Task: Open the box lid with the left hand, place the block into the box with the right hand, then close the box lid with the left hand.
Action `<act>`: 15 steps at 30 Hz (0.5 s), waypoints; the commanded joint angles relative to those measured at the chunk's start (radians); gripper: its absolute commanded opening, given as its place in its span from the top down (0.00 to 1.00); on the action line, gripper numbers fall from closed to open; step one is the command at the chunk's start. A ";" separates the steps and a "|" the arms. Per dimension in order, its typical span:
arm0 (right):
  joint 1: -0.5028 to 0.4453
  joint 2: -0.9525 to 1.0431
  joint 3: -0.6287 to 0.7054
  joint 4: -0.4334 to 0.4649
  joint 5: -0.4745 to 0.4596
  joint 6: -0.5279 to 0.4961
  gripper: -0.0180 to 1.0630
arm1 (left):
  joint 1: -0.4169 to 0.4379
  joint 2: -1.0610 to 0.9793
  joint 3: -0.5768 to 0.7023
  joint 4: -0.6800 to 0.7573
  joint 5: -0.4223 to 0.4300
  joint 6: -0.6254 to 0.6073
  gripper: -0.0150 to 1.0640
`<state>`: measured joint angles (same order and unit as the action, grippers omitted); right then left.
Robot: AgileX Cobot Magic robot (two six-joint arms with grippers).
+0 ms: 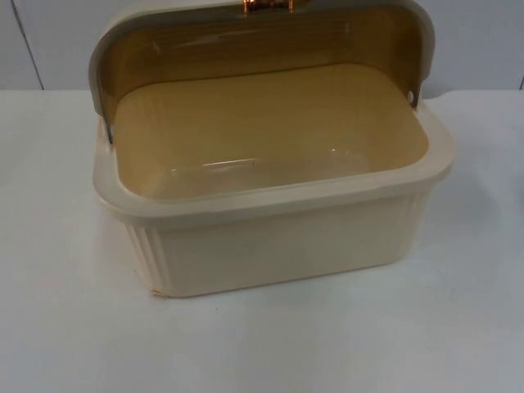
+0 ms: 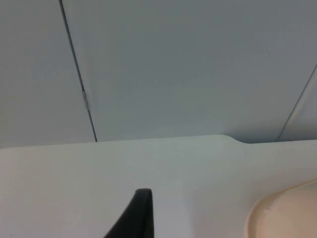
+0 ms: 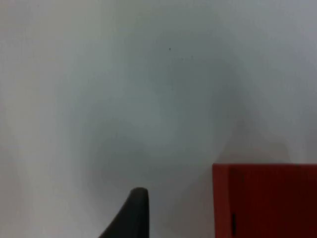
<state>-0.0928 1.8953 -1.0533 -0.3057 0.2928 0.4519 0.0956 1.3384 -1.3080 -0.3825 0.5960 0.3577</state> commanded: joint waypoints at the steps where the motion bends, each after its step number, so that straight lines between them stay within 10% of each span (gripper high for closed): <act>1: -0.005 0.029 -0.038 -0.005 0.009 0.007 0.10 | 0.003 -0.001 -0.003 0.015 0.001 0.002 0.04; 15: -0.026 0.054 -0.048 -0.002 0.057 0.027 0.24 | 0.003 -0.001 -0.003 0.026 -0.008 0.002 0.04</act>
<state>-0.1111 1.9469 -1.0950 -0.3057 0.3465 0.4713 0.0956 1.3384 -1.3080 -0.3624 0.5960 0.3577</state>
